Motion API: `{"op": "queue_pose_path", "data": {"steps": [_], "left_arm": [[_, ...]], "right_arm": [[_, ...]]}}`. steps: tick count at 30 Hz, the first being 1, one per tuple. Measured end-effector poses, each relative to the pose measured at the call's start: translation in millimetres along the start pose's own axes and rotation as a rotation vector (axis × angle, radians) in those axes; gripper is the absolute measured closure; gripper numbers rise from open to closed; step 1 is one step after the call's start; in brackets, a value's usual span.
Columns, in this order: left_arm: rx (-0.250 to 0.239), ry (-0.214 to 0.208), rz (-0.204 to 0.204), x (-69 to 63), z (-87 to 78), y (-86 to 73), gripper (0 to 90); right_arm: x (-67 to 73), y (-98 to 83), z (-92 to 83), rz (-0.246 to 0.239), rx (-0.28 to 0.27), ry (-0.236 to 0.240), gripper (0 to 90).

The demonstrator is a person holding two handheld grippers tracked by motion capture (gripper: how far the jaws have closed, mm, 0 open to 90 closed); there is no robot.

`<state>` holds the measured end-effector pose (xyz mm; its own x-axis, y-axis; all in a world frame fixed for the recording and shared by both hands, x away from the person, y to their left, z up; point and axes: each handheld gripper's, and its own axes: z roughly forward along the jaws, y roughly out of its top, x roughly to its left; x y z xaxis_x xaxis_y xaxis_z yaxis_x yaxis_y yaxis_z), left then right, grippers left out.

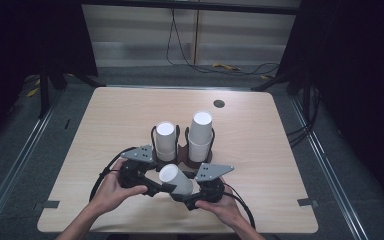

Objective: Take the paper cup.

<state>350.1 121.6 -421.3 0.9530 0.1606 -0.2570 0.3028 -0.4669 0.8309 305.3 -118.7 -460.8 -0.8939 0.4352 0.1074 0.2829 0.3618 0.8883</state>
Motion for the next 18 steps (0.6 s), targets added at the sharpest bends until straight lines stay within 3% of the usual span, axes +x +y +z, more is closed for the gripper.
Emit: {"op": "queue_pose_path", "data": {"steps": [9, 12, 17, 18], "left_arm": [[-0.011, -0.008, -0.004, -1.0, -0.3, 0.0, 32.0], [-0.023, 0.002, -0.006, -2.0, -2.0, 1.6, 23.5], [-0.008, -0.002, -0.020, -0.4, -4.1, 0.8, 17.4], [-0.012, 0.019, 0.009, -1.5, -6.1, 0.5, 17.3]], "right_arm": [[0.1, 1.6, -0.8, 0.007, 0.018, 0.014, 26.3], [-0.8, 2.3, -2.6, 0.012, 0.022, 0.011, 26.5], [-1.1, 2.5, -3.9, 0.018, 0.027, 0.005, 26.5], [-1.2, 2.5, -4.5, 0.020, 0.028, 0.004, 26.5]]}}
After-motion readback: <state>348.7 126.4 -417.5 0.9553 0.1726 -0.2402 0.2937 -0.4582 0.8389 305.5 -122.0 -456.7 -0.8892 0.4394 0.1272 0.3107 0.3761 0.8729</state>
